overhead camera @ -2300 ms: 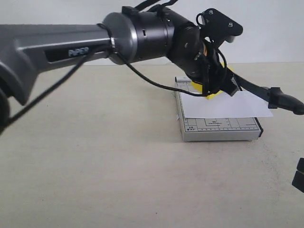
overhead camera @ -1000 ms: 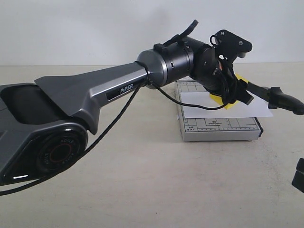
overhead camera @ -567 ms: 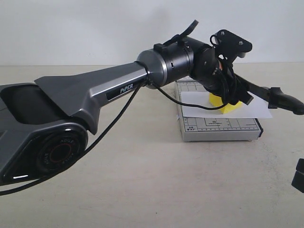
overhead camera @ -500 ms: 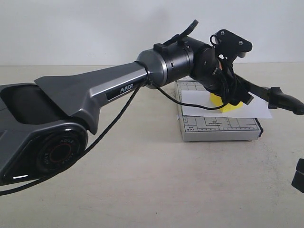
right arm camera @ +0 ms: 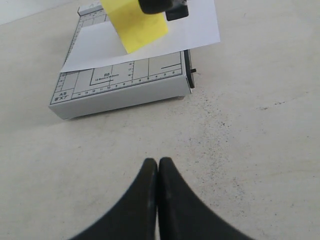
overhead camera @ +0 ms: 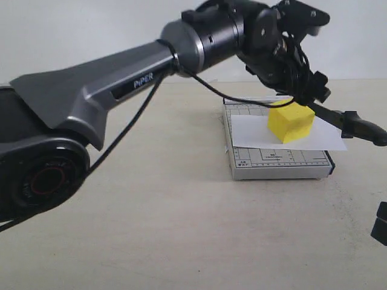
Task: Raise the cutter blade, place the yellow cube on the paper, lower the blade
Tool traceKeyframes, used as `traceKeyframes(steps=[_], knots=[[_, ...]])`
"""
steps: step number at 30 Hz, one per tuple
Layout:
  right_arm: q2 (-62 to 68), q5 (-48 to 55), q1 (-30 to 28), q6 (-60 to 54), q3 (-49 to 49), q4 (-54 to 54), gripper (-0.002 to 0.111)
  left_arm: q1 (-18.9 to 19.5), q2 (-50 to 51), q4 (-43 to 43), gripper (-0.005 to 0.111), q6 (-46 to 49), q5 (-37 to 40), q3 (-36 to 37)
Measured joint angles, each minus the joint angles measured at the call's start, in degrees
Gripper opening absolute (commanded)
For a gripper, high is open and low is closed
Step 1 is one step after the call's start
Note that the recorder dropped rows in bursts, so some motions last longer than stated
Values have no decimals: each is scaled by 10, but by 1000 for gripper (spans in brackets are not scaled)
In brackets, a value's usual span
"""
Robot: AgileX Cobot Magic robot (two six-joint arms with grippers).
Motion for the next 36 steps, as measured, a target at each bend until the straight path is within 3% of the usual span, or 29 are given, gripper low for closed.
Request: traceKeyframes(steps=[3, 5, 6, 11, 17, 24, 36], knots=[[0, 0, 0, 0, 0, 0, 0, 0, -33, -7, 38, -5, 57, -2], [0, 0, 0, 0, 0, 0, 0, 0, -50, -18, 8, -10, 103, -2], [0, 0, 0, 0, 0, 0, 0, 0, -57, -27, 6, -13, 131, -2], [0, 0, 0, 0, 0, 0, 0, 0, -70, -80, 4, -21, 216, -2], [0, 0, 0, 0, 0, -22, 0, -1, -72, -106, 4, -72, 197, -2], [0, -2, 0, 2, 0, -33, 0, -26, -114, -8, 4, -115, 160, -1], [0, -2, 0, 2, 0, -33, 0, -69, -284, -22, 4, -47, 188, -1]])
